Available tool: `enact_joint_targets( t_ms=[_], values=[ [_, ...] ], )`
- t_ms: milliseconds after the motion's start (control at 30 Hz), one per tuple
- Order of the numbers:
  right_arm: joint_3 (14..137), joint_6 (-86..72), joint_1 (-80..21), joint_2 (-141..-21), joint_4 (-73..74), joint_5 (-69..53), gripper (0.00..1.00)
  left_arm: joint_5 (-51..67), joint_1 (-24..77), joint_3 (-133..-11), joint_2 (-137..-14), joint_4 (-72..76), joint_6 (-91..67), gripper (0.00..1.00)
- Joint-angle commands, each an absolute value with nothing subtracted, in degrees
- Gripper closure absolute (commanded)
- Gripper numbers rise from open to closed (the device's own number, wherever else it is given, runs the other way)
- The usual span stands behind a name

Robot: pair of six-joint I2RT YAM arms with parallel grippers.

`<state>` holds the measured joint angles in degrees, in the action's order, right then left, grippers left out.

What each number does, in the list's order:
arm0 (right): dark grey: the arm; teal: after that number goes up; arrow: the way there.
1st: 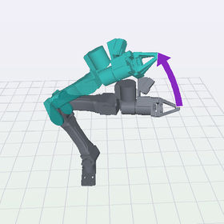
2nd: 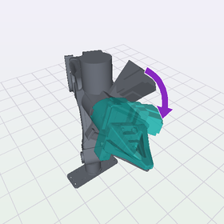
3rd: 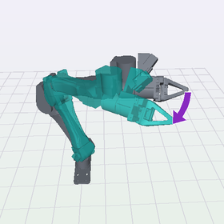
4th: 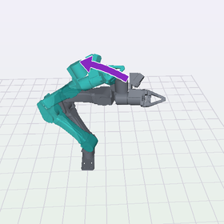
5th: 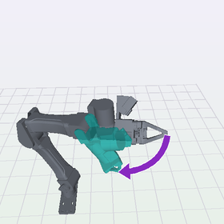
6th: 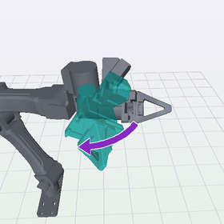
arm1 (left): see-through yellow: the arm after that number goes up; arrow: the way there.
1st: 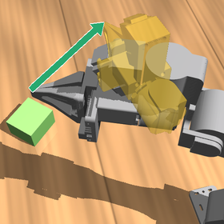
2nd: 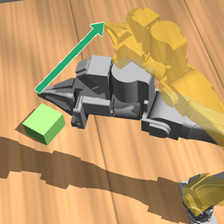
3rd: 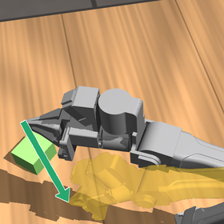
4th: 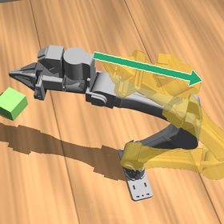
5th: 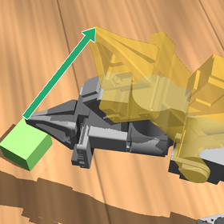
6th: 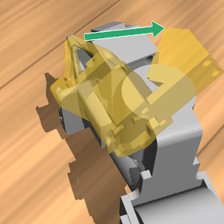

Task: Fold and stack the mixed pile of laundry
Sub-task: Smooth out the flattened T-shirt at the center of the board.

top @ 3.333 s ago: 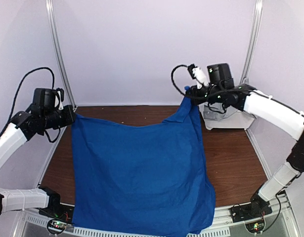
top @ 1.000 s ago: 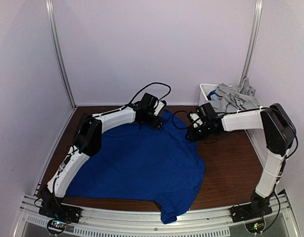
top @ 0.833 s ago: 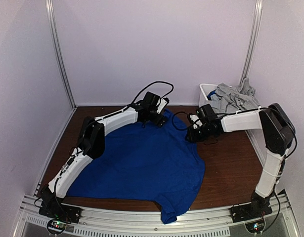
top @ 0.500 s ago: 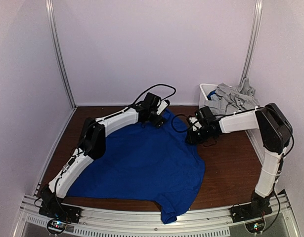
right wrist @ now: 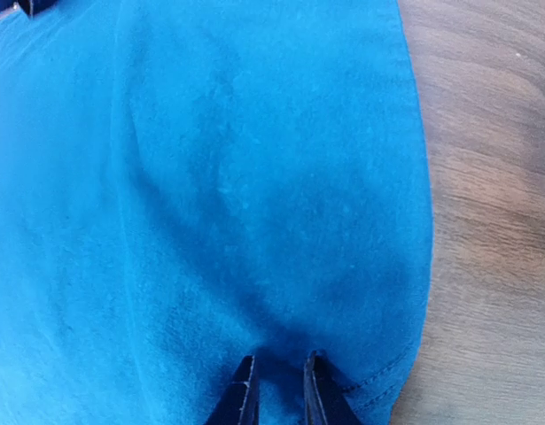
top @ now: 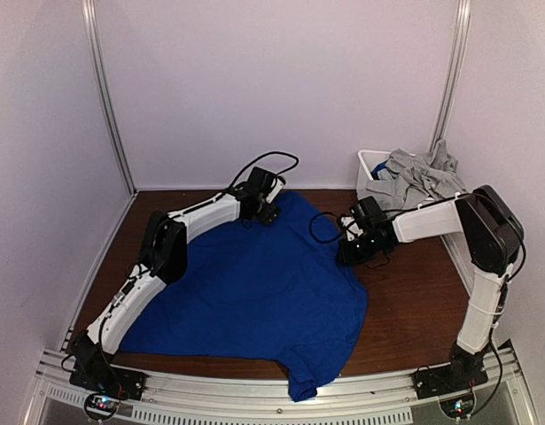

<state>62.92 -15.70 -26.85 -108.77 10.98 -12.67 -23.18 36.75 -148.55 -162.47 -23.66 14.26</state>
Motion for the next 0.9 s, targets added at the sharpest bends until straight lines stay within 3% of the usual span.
enact_joint_targets(
  t_ms=[0,133,300,433,633,867],
  values=[
    [61.4,-15.3,-26.5,-110.2,14.5,-7.9,0.82,-24.5,28.5,-150.8,-161.1,-21.9,4.3,0.05],
    [61.8,-15.1,-26.1,-108.9,14.9,-7.3,0.82,-21.4,21.9,-149.5,-157.6,-26.1,-5.0,0.07],
    [70.2,-13.2,-23.9,-109.3,19.3,-5.2,0.79,-21.1,20.6,-137.8,-144.3,-27.6,-3.9,0.03],
    [76.6,-11.3,-22.2,-109.8,23.3,-2.2,0.78,-21.4,20.7,-121.3,-130.2,-30.2,-8.0,0.02],
    [74.5,-10.9,-23.4,-105.5,21.9,-9.7,0.65,-18.3,20.1,-92.6,-108.0,-30.0,-15.4,0.02],
    [73.6,-11.9,-26.5,-108.8,18.7,-11.6,0.6,-17.0,17.5,-75.9,-102.6,-28.4,-19.0,0.03]
  ],
)
